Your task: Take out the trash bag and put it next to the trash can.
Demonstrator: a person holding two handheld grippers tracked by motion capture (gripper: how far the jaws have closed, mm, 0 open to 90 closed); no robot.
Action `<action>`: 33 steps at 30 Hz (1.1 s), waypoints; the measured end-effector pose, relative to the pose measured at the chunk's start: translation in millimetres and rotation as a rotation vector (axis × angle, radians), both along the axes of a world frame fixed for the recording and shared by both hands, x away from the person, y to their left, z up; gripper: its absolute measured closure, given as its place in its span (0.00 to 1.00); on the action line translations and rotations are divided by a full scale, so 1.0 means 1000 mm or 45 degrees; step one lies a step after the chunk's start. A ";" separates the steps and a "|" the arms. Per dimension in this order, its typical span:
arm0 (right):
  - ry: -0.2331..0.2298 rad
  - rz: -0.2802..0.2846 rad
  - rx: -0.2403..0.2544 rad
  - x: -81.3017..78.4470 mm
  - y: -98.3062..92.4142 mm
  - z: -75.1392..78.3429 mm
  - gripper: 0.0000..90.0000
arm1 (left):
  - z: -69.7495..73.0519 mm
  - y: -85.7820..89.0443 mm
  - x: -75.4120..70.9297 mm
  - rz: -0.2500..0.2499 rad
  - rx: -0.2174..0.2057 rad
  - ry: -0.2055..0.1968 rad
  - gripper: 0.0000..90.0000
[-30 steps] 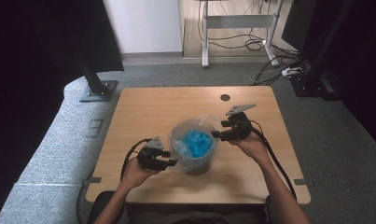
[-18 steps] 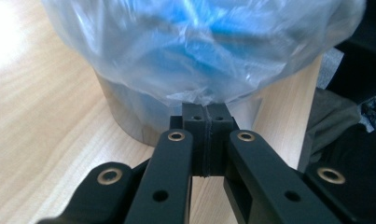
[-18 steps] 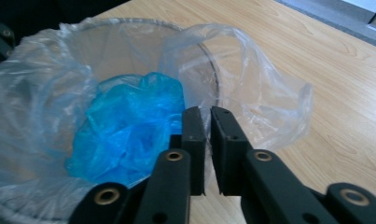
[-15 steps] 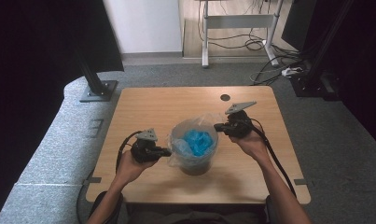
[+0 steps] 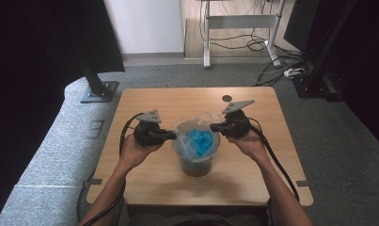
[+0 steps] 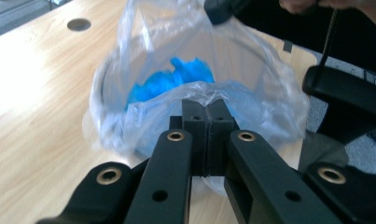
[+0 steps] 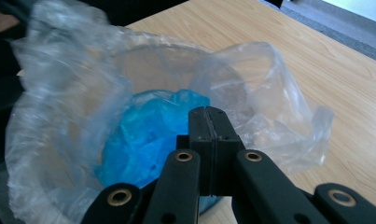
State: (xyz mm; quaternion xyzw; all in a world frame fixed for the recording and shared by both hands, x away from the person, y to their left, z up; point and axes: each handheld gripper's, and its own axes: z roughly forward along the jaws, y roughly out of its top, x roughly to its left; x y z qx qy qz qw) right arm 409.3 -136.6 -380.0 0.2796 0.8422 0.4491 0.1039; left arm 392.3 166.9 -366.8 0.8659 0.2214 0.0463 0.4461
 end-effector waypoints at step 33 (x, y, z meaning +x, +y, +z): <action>0.017 0.133 0.074 0.003 0.037 0.012 0.97 | -0.022 -0.071 0.025 -0.119 0.111 -0.063 0.93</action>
